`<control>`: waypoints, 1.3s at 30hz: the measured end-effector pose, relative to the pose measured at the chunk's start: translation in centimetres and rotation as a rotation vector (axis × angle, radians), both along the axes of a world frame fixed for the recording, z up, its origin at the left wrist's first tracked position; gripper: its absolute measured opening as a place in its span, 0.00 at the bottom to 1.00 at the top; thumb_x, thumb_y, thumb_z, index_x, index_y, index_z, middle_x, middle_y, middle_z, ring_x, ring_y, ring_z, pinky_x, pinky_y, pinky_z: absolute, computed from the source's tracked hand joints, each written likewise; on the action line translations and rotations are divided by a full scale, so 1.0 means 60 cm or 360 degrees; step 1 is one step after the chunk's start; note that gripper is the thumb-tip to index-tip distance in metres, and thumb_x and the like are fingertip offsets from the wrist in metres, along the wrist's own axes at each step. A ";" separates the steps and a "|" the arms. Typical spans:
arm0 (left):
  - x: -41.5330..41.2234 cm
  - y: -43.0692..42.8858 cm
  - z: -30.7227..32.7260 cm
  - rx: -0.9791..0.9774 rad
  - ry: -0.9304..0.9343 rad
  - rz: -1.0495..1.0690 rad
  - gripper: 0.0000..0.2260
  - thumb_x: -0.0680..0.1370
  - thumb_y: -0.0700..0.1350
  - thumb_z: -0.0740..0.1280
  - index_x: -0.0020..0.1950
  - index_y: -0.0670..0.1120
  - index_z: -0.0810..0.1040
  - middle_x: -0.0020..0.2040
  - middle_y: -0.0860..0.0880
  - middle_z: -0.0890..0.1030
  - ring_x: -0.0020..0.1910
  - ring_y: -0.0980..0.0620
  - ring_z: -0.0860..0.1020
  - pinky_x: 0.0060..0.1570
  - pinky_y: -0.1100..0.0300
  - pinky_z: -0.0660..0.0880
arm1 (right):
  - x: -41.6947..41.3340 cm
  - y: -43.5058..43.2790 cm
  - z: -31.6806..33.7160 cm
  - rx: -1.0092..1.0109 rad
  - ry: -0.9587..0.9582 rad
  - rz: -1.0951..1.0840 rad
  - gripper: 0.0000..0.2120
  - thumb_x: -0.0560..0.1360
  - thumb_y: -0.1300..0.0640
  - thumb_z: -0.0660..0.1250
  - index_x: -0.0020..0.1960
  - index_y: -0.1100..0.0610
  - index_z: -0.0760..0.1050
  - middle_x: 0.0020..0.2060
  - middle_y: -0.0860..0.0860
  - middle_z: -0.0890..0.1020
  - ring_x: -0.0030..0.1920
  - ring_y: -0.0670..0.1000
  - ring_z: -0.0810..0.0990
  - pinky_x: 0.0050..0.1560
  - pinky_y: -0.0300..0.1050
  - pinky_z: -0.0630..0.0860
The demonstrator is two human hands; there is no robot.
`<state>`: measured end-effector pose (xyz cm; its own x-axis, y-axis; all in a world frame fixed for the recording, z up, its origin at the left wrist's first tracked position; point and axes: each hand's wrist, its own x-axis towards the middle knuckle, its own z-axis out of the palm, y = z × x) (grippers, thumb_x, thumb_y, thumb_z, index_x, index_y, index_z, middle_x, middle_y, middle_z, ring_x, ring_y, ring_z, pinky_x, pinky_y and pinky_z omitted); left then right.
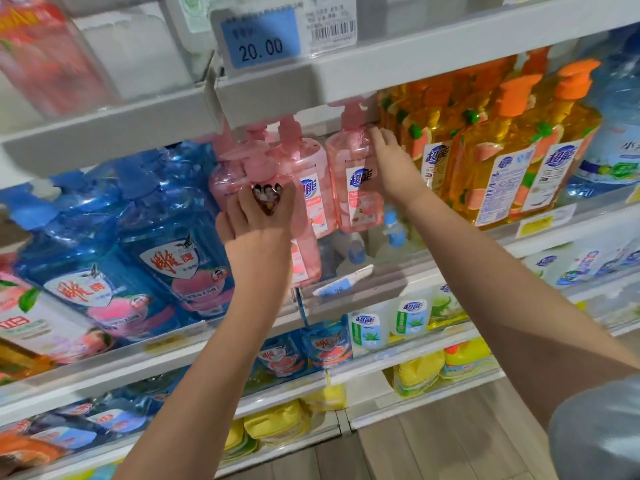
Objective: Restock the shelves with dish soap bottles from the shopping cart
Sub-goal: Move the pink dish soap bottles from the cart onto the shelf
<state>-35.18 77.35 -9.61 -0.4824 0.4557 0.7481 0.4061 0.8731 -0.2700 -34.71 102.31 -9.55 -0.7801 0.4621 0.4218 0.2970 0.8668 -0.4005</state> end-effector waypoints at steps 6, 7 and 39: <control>-0.010 -0.012 -0.009 0.0028 -0.0126 -0.0024 0.33 0.59 0.48 0.79 0.63 0.56 0.73 0.51 0.39 0.76 0.49 0.39 0.76 0.47 0.50 0.71 | -0.017 0.011 -0.001 -0.0009 0.0072 0.0040 0.37 0.67 0.69 0.72 0.72 0.59 0.61 0.67 0.59 0.68 0.63 0.62 0.74 0.63 0.56 0.71; -0.013 -0.012 -0.010 0.0026 -0.0102 -0.0012 0.33 0.60 0.48 0.79 0.63 0.56 0.73 0.52 0.38 0.76 0.49 0.39 0.76 0.48 0.49 0.71 | -0.020 0.012 0.000 -0.0024 0.0073 0.0041 0.36 0.67 0.69 0.73 0.71 0.60 0.62 0.66 0.59 0.68 0.62 0.62 0.74 0.63 0.54 0.71; -0.044 -0.028 -0.001 -0.0039 0.0181 -0.0175 0.18 0.77 0.35 0.56 0.58 0.51 0.77 0.54 0.43 0.80 0.44 0.45 0.78 0.51 0.52 0.74 | 0.051 -0.279 -0.062 -0.0895 -0.0025 0.0369 0.24 0.74 0.58 0.70 0.67 0.61 0.69 0.54 0.57 0.81 0.53 0.56 0.79 0.55 0.43 0.73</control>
<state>-37.80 75.66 -9.67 -0.3412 0.5199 0.7831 0.4645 0.8176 -0.3404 -31.67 85.58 -13.29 -0.8912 0.4281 0.1501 0.1352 0.5665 -0.8129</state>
